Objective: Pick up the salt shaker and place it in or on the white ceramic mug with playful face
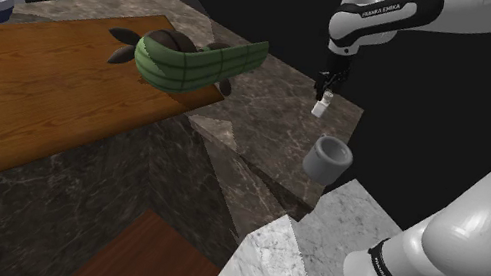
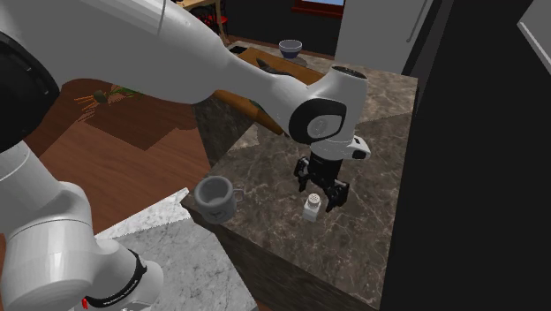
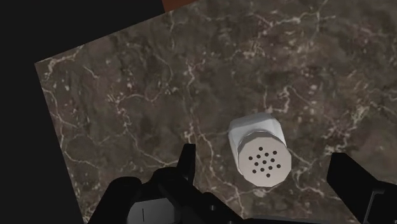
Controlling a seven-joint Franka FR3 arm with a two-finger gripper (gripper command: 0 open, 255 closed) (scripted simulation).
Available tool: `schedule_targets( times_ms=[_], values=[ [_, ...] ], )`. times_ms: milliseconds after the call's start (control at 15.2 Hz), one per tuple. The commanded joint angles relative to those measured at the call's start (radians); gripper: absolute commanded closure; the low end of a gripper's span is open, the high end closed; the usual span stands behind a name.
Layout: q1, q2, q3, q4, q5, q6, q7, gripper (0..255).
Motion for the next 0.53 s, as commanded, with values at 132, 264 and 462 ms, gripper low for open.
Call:
schedule_targets(
  times_ms=[132, 264, 462],
  values=[
    [0.000, 0.000, 0.000, 0.000, 0.000, 0.000, 0.000, 255],
    [0.000, 0.000, 0.000, 0.000, 0.000, 0.000, 0.000, 255],
    [0.000, 0.000, 0.000, 0.000, 0.000, 0.000, 0.000, 255]
  ],
)
